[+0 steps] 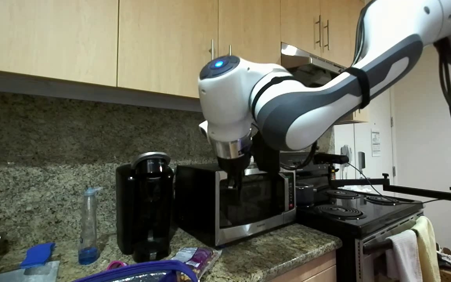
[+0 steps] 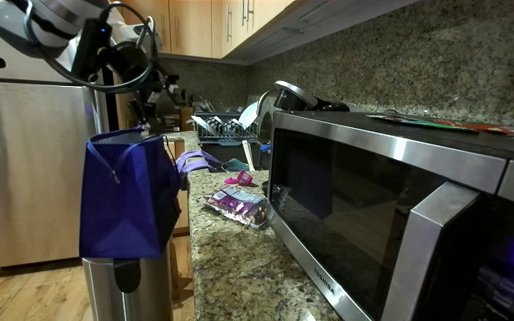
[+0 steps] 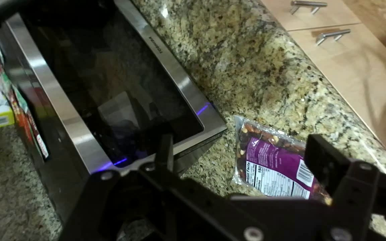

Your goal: Put the packet on the counter in the bag

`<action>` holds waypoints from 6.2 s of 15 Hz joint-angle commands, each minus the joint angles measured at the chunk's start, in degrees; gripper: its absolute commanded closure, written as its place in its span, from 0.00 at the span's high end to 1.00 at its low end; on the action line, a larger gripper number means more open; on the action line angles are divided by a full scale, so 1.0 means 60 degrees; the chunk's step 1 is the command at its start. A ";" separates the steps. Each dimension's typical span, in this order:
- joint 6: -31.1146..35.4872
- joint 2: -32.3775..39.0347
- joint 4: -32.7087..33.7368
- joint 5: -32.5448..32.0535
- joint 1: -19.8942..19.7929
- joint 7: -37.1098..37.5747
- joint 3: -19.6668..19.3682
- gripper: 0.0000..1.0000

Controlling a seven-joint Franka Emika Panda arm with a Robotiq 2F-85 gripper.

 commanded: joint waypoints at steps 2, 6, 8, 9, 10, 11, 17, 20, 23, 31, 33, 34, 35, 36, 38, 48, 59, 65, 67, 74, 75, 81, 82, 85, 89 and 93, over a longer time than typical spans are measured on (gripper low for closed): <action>-0.1137 0.2403 0.1746 -0.1379 0.0917 -0.0866 -0.0337 1.00; -0.1162 0.3581 0.2745 -0.1683 0.1241 -0.2814 -0.0843 1.00; -0.0670 0.3785 0.2961 -0.1562 0.1103 -0.4093 -0.1006 1.00; -0.0362 0.3854 0.3022 -0.1579 0.1017 -0.4682 -0.1081 1.00; 0.0077 0.3890 0.3054 -0.1405 0.0879 -0.5253 -0.1126 1.00; 0.0408 0.3902 0.3073 -0.1260 0.0788 -0.5792 -0.1170 1.00; 0.0004 0.3961 0.3045 0.0698 0.0418 -0.8427 -0.1427 1.00; -0.0203 0.4071 0.3103 0.1021 0.0313 -0.9054 -0.1569 1.00; 0.0502 0.4323 0.3216 0.1480 0.0162 -1.0334 -0.1452 1.00; 0.0230 0.5257 0.4170 0.3013 0.0394 -1.3302 -0.1469 1.00; 0.0859 0.5372 0.4209 0.2621 0.0433 -1.3367 -0.1611 1.00; 0.1025 0.5480 0.4335 0.2719 0.0366 -1.3600 -0.1607 1.00; 0.1222 0.5623 0.4492 0.2687 0.0366 -1.3616 -0.1683 1.00; 0.1385 0.5783 0.4661 0.2931 0.0264 -1.3868 -0.1659 1.00; 0.1239 0.5866 0.4894 0.2957 0.0420 -1.3400 -0.1855 1.00; 0.0795 0.6585 0.5318 0.3774 0.0281 -1.4438 -0.1663 1.00; 0.3152 0.8249 0.6382 0.3728 0.0201 -1.6097 -0.1882 0.73; 0.2565 0.8498 0.6861 0.4789 0.0056 -1.5626 -0.1798 0.34; 0.2278 0.8380 0.6815 0.5415 -0.0066 -1.5553 -0.1678 0.23; 0.3638 0.7178 0.5773 0.5575 -0.0105 -1.5656 -0.1645 0.06; 0.4040 0.6994 0.5562 0.5619 -0.0102 -1.5562 -0.1591 0.07; 0.6875 0.5751 0.3994 0.4963 0.0470 -1.4121 -0.1932 0.09; 0.7358 0.5568 0.3747 0.4744 0.0646 -1.3581 -0.2137 0.09; 0.7932 0.5378 0.3518 0.4036 0.1114 -1.2029 -0.2765 0.10; 0.5791 0.6232 0.4588 0.3798 0.1088 -1.1576 -0.2762 0.09; 0.4462 0.6516 0.5712 0.3881 0.1251 -1.1832 -0.2303 0.09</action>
